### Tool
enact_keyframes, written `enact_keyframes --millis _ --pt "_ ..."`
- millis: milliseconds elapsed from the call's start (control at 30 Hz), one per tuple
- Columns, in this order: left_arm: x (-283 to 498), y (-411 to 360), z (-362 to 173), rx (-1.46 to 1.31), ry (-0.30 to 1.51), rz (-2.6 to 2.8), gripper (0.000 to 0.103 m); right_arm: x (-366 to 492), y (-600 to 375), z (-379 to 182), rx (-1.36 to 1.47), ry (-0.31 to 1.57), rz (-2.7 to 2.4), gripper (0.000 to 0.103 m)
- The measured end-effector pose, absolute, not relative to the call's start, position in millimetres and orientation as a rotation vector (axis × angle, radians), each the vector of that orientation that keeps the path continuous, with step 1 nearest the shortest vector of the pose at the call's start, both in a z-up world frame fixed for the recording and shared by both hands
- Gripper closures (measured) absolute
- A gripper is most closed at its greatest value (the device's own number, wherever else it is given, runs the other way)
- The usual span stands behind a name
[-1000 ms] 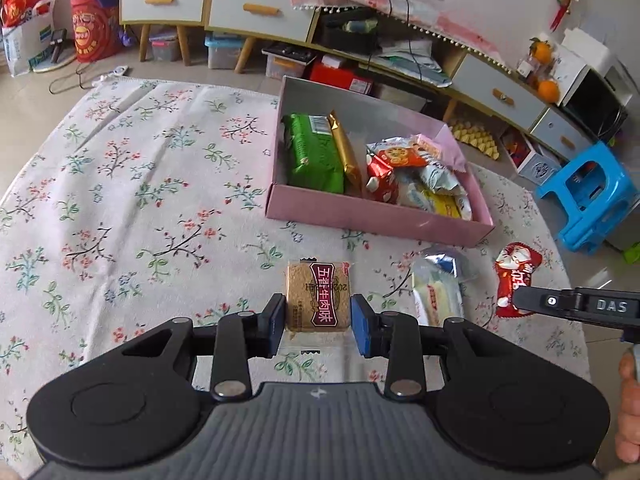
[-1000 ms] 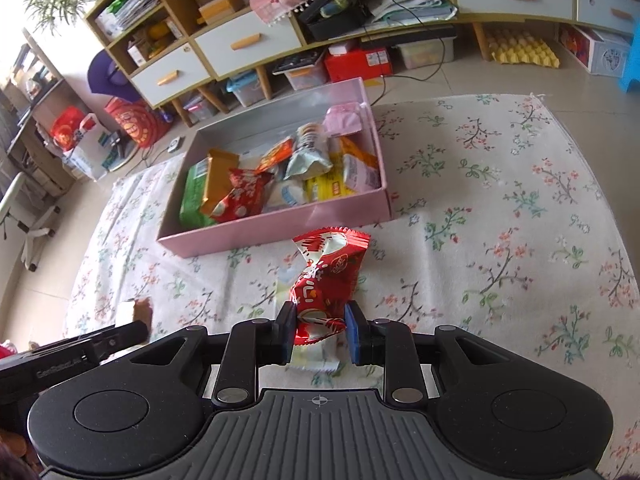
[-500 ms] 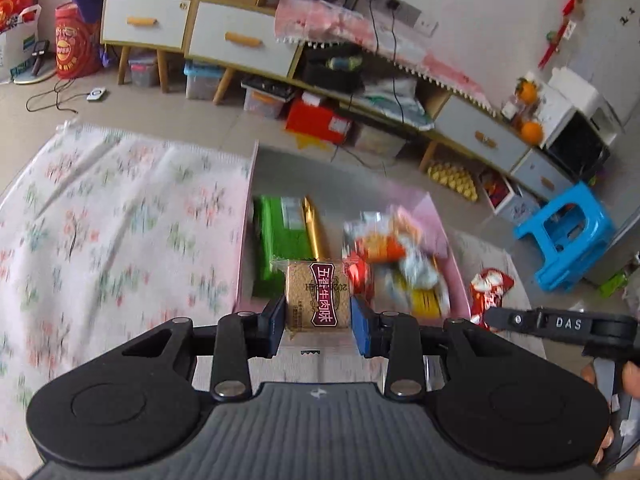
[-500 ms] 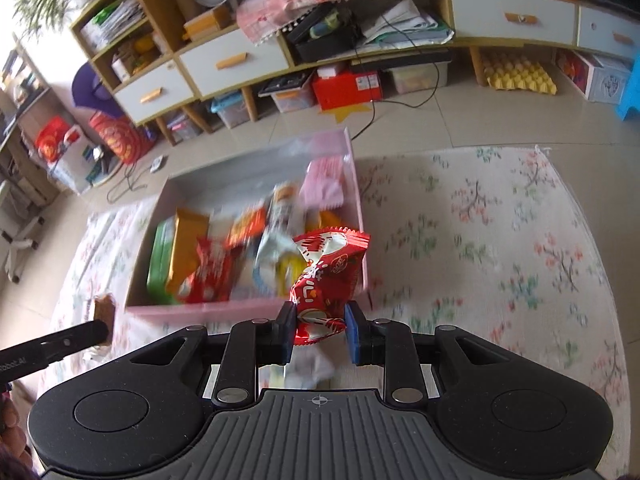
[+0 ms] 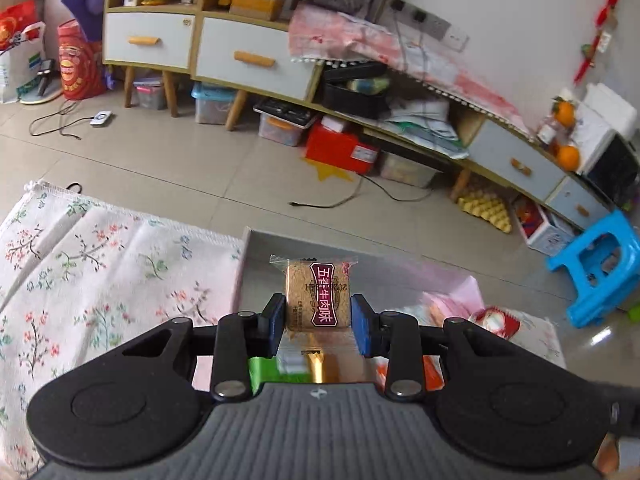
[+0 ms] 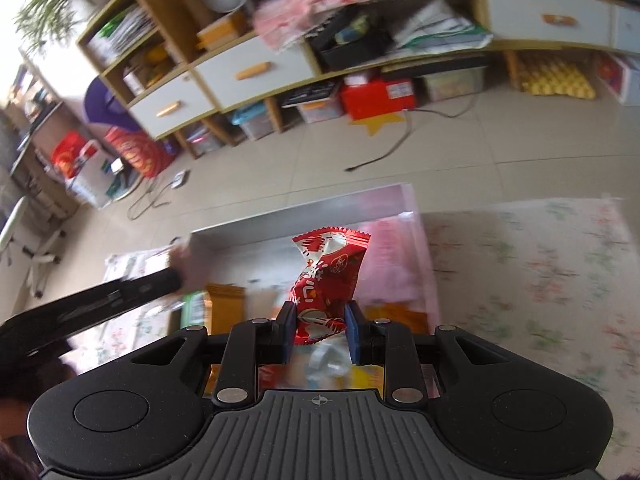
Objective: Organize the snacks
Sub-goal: 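Carry both snacks into the pink box and open both tools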
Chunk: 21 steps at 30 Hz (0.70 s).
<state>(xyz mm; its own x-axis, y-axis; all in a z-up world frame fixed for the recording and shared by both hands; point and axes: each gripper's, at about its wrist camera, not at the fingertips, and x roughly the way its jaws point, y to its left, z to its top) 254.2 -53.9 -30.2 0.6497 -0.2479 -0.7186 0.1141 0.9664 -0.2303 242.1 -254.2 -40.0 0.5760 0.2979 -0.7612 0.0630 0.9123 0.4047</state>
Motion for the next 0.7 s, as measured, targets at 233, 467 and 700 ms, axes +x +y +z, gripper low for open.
enact_keyframes --millis 233,467,700 --pt "259 -56 -34 -0.135 0.828 -0.198 0.071 255 -220 -49 0.381 0.934 0.190 0.078" --pt "259 -49 -31 -0.115 0.821 -0.196 0.062 251 -214 -48 0.404 0.853 0.172 0.074" --pt "244 -47 -8 -0.162 0.810 -0.212 0.061 239 -231 -10 0.460 0.848 0.144 0.070"
